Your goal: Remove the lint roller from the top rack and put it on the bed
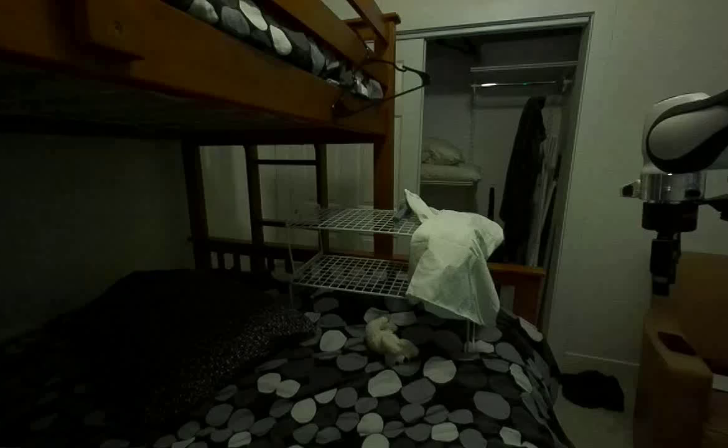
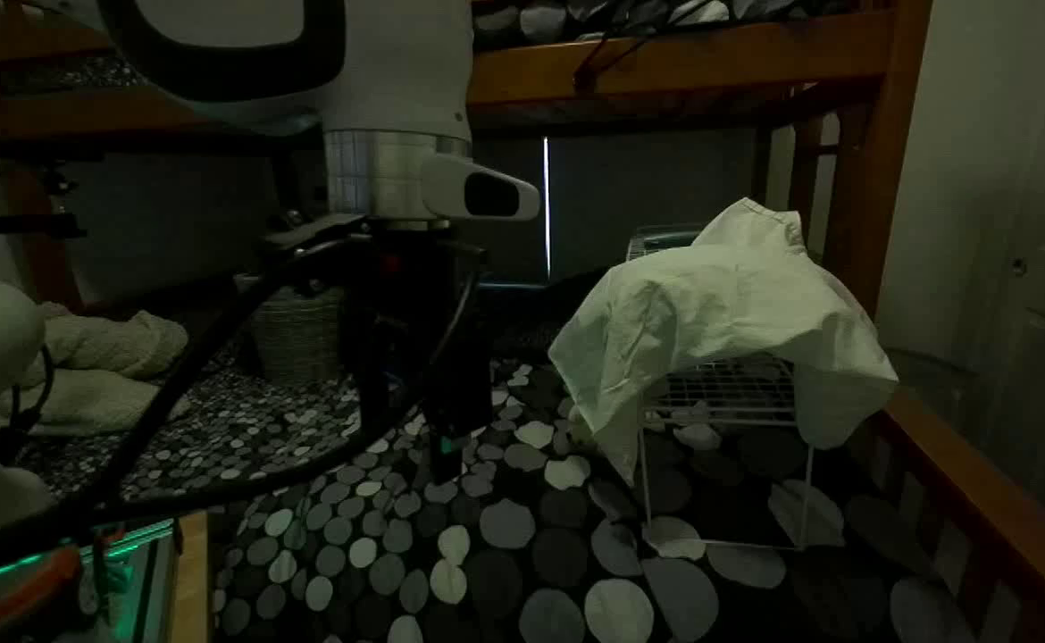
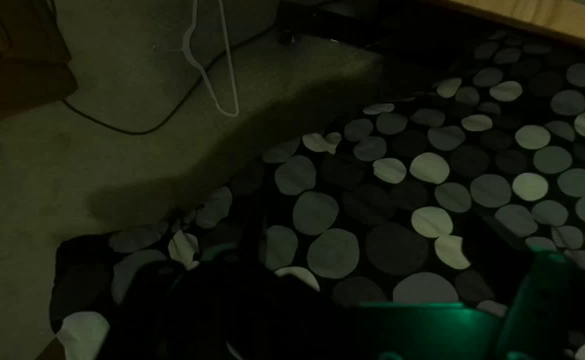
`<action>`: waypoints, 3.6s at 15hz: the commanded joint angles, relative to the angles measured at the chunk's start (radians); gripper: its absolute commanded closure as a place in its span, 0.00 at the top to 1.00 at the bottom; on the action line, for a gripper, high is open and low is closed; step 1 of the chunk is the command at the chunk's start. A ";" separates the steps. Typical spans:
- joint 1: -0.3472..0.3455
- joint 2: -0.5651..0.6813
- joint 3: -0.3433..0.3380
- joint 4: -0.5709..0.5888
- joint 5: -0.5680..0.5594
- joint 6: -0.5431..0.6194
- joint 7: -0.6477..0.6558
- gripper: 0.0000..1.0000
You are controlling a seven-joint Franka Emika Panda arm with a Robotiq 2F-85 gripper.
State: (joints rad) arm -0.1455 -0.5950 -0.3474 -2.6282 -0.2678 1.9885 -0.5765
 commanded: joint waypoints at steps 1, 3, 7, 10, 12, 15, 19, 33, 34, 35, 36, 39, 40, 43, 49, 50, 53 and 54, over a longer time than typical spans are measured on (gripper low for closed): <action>-0.010 0.002 0.009 0.001 0.006 0.000 -0.005 1.00; -0.010 0.002 0.009 0.001 0.006 0.000 -0.005 1.00; -0.007 0.121 0.024 0.193 0.058 0.063 0.135 1.00; -0.010 0.210 0.060 0.393 0.093 0.060 0.261 1.00; -0.004 0.273 0.096 0.525 0.121 0.068 0.371 1.00; 0.018 0.370 0.163 0.708 0.155 0.070 0.491 1.00; 0.061 0.527 0.241 0.960 0.190 0.062 0.562 1.00; 0.142 0.847 0.325 1.292 0.136 0.049 0.763 1.00; 0.169 0.900 0.324 1.345 0.074 0.040 0.828 1.00; 0.192 0.954 0.316 1.401 0.029 0.038 0.871 1.00; 0.219 1.005 0.310 1.454 -0.008 0.015 0.906 1.00; 0.221 1.137 0.351 1.612 0.097 -0.042 0.794 1.00; 0.203 1.158 0.372 1.663 0.149 -0.018 0.723 1.00; 0.227 1.133 0.355 1.600 0.117 0.012 0.766 1.00; 0.299 1.271 0.309 1.751 0.082 -0.189 1.067 1.00; 0.314 1.292 0.300 1.766 0.071 -0.210 1.128 1.00; 0.337 1.353 0.275 1.815 0.061 -0.220 1.301 1.00; 0.340 1.366 0.267 1.829 0.061 -0.223 1.352 1.00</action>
State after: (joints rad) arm 0.1778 0.7050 -0.0453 -0.8904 -0.1951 1.8118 0.6421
